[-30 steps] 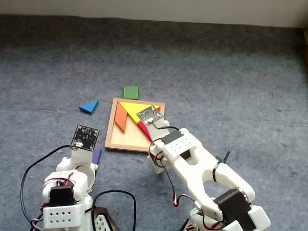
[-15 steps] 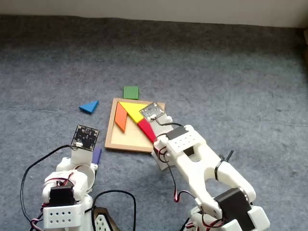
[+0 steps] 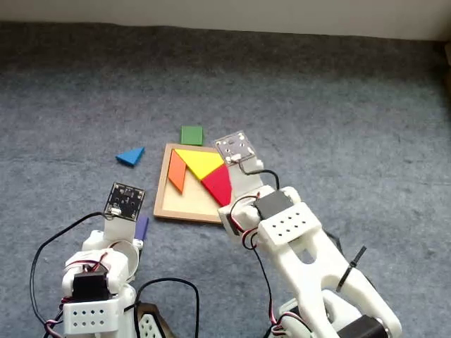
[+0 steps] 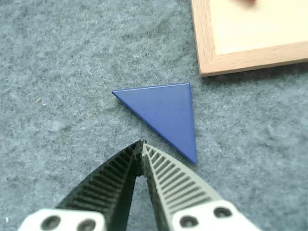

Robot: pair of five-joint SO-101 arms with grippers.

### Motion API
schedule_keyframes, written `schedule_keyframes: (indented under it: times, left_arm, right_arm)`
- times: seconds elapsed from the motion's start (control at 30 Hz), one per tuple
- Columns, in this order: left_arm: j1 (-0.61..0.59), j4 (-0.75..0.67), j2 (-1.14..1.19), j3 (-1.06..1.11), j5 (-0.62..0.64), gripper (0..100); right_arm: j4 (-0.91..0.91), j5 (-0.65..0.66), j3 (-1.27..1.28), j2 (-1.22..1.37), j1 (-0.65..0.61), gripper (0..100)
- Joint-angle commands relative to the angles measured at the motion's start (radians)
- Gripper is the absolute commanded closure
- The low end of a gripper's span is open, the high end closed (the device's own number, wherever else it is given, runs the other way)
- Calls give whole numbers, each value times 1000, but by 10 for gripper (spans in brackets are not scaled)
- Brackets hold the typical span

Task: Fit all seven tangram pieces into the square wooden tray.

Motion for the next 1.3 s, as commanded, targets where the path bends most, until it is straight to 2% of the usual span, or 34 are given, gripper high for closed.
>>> schedule_keyframes:
  times: [0.0,0.13,0.27,0.37,0.57,0.83,1.13,1.2,1.27]
  left_arm:
    - [-4,5,-25,19,3,994]
    - [-4,5,-25,19,3,994]
    - [-4,5,-25,19,3,994]
    - [-4,5,-25,19,3,994]
    - [-4,5,-25,19,3,994]
    - [-4,5,-25,19,3,994]
    - [-4,5,-25,19,3,994]
    - [-4,5,-25,19,3,994]
    - [-4,5,-25,19,3,994]
  right_arm:
    - [-8,-123,-47,-41,-67,889]
    - [-113,-227,-71,-39,-108,889]
    - [-202,-241,-77,-22,-110,889]
    - [-225,-245,-117,79,-111,889]
    - [-223,-334,-277,354,-113,889]
    - [-225,-577,-344,447,-105,887]
    - [-225,-580,-338,443,-108,887]
    - [-226,-681,-341,443,-110,887]
    - [-228,-864,-343,444,-111,887]
